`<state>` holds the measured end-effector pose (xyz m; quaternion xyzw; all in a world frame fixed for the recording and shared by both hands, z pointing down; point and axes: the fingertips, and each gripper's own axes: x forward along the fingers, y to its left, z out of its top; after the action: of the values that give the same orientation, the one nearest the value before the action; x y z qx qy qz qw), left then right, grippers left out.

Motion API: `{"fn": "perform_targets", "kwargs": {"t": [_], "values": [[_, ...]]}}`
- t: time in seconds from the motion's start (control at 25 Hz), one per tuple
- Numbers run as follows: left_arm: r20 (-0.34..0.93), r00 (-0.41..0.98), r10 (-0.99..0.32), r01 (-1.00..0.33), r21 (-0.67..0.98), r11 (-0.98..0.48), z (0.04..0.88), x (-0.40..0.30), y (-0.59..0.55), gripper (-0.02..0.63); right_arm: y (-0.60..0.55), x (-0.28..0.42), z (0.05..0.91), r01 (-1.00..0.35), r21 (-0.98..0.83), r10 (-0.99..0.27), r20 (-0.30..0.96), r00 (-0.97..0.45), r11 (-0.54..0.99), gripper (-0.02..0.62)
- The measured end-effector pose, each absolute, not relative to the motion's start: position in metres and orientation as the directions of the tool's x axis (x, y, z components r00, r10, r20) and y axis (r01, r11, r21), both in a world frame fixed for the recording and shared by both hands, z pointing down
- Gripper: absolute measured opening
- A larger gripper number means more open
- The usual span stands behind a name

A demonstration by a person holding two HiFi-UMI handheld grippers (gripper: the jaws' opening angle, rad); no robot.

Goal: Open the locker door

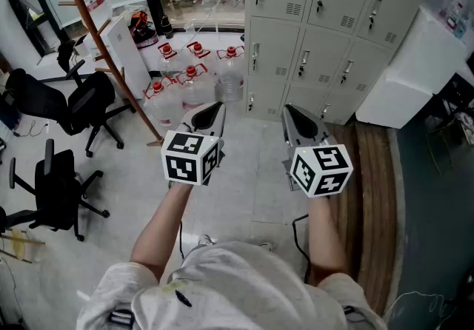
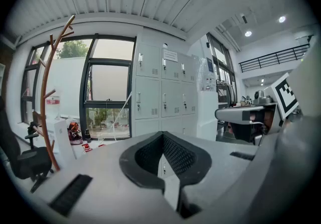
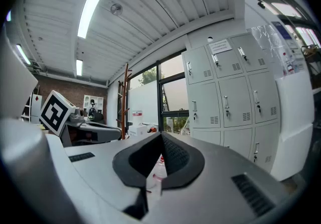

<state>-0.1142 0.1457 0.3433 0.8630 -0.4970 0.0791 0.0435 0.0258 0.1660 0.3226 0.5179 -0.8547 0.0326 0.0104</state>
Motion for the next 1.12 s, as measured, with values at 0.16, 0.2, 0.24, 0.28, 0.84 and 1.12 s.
{"fn": "perform_targets", "kwargs": {"t": [0.16,0.2,0.24,0.28,0.84,1.12], "values": [[0.186,0.494,-0.849,-0.863,-0.009,-0.504,0.344,-0.099,0.148,0.005,0.167,0.038,0.323,-0.884,-0.047,-0.882,0.048,-0.468,0.466,-0.003],[0.188,0.494,-0.849,-0.863,-0.010,-0.505,0.344,-0.095,0.148,0.005,0.167,0.041,0.324,-0.883,-0.049,-0.882,0.047,-0.469,0.466,-0.003],[0.190,0.494,-0.848,-0.863,-0.013,-0.505,0.344,-0.090,0.147,0.005,0.167,0.045,0.324,-0.883,-0.052,-0.882,0.047,-0.469,0.467,-0.003],[0.193,0.493,-0.848,-0.863,-0.016,-0.505,0.344,-0.086,0.147,0.005,0.166,0.048,0.325,-0.882,-0.058,-0.882,0.046,-0.470,0.467,-0.003],[0.209,0.484,-0.849,-0.866,-0.025,-0.500,0.349,-0.015,0.149,0.005,0.172,0.103,0.328,-0.820,-0.047,-0.821,-0.002,-0.570,0.570,-0.003],[0.204,0.490,-0.848,-0.864,-0.020,-0.504,0.350,0.002,0.135,0.005,0.161,0.118,0.333,-0.823,-0.031,-0.822,0.027,-0.568,0.568,-0.003]]}}
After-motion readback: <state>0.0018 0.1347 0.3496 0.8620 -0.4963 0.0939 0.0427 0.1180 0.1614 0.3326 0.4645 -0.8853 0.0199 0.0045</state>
